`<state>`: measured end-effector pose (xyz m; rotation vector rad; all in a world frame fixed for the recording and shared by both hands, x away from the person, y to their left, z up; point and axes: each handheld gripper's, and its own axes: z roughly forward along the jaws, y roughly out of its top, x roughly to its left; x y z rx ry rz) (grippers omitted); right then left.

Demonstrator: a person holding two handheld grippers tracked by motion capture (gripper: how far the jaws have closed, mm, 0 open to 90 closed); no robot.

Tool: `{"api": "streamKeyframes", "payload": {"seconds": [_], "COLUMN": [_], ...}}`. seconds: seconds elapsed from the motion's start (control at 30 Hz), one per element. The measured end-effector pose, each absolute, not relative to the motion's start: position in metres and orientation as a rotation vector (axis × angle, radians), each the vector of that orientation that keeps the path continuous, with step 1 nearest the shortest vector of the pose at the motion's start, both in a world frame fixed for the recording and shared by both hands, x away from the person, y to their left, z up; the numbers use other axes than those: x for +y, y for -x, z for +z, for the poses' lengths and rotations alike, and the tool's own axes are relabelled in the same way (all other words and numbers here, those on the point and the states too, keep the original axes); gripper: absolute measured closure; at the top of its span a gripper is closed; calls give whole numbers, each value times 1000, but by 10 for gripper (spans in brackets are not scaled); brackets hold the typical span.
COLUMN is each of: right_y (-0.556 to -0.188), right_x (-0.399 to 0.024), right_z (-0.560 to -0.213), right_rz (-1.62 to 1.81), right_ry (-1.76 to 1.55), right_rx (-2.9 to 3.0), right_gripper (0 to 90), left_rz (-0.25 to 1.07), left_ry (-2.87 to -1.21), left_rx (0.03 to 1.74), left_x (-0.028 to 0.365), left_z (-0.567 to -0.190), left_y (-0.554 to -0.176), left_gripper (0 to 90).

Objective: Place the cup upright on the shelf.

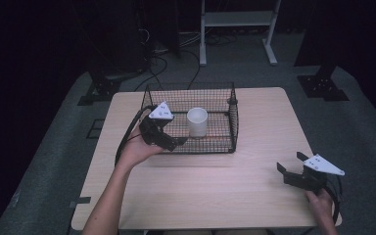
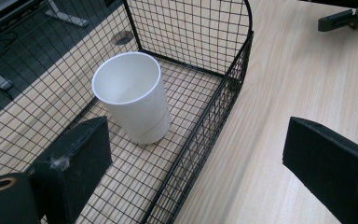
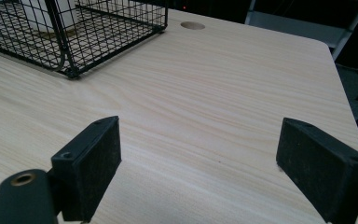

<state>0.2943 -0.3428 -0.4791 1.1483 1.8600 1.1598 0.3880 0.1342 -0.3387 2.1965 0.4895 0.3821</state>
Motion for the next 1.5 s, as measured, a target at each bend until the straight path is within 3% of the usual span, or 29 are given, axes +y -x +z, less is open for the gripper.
{"api": "streamKeyframes", "payload": {"seconds": [1.5], "right_y": [-295], "right_x": [-342], "right_z": [-479], "right_rz": [1153], "right_ry": [-1156], "right_rx": [1861], "right_gripper": [131], "left_rz": [384], "left_ry": [-2137], "left_rx": [535], "left_x": [170], "left_z": [-370], "left_y": [-338], "left_gripper": [71]}}
